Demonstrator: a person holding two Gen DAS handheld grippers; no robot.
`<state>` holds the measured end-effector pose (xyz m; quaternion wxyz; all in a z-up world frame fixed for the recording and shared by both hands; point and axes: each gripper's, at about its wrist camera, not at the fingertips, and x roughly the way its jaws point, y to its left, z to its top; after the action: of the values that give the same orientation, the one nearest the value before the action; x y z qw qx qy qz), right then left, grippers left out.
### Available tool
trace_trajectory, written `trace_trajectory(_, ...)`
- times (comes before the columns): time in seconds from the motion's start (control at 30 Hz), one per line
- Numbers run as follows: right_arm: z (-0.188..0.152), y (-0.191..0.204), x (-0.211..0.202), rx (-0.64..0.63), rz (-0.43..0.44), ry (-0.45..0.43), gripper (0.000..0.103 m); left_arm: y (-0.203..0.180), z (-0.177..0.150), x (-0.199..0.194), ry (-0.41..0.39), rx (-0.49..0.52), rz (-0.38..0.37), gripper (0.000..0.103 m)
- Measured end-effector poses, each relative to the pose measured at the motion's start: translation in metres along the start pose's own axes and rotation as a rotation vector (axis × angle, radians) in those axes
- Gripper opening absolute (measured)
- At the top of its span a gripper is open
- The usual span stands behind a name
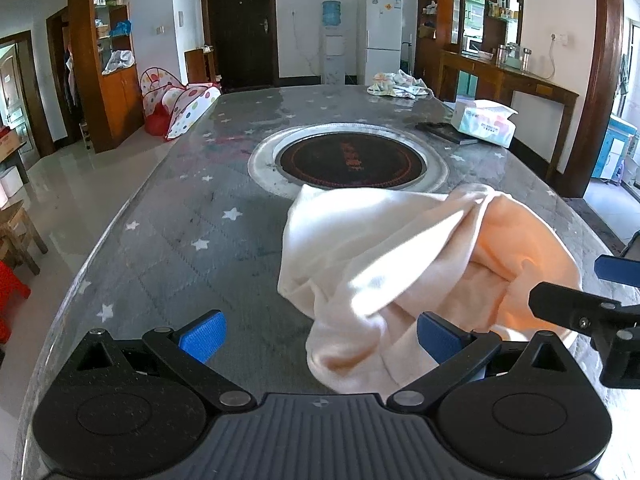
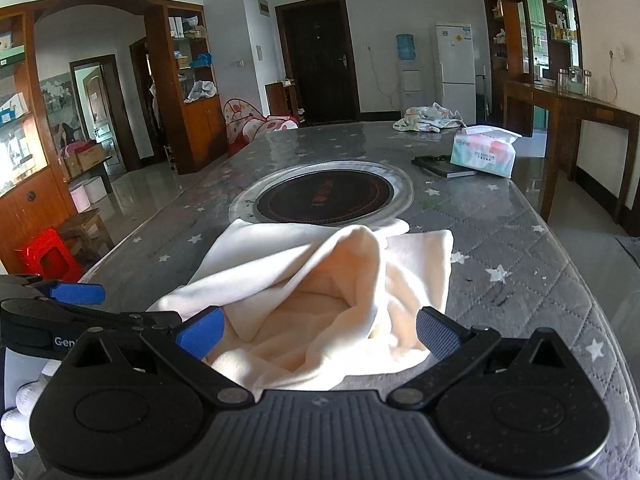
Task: Fold clothes
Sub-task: 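Lower both grippers onto the sweatshirt edge and close them on the fabric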
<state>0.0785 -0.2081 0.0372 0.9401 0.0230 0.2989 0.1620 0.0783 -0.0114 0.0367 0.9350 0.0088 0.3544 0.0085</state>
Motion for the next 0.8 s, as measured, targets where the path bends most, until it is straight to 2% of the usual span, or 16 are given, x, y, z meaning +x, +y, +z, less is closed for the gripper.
trace_trajectory(0.7, 0.005, -0.016, 0.039, 0.059, -0.017, 0.072, 0.103, -0.010, 0.015, 0.028, -0.004, 0.035, -0.047, 0.103)
trace_trajectory(0.73, 0.005, -0.017, 0.040, 0.061, -0.018, 0.073, 0.101, -0.011, 0.015, 0.028, -0.010, 0.040, -0.049, 0.102)
trace_trajectory(0.8, 0.006, -0.018, 0.042, 0.064, -0.025, 0.072, 0.090, -0.011, 0.015, 0.029, -0.018, 0.051, -0.055, 0.098)
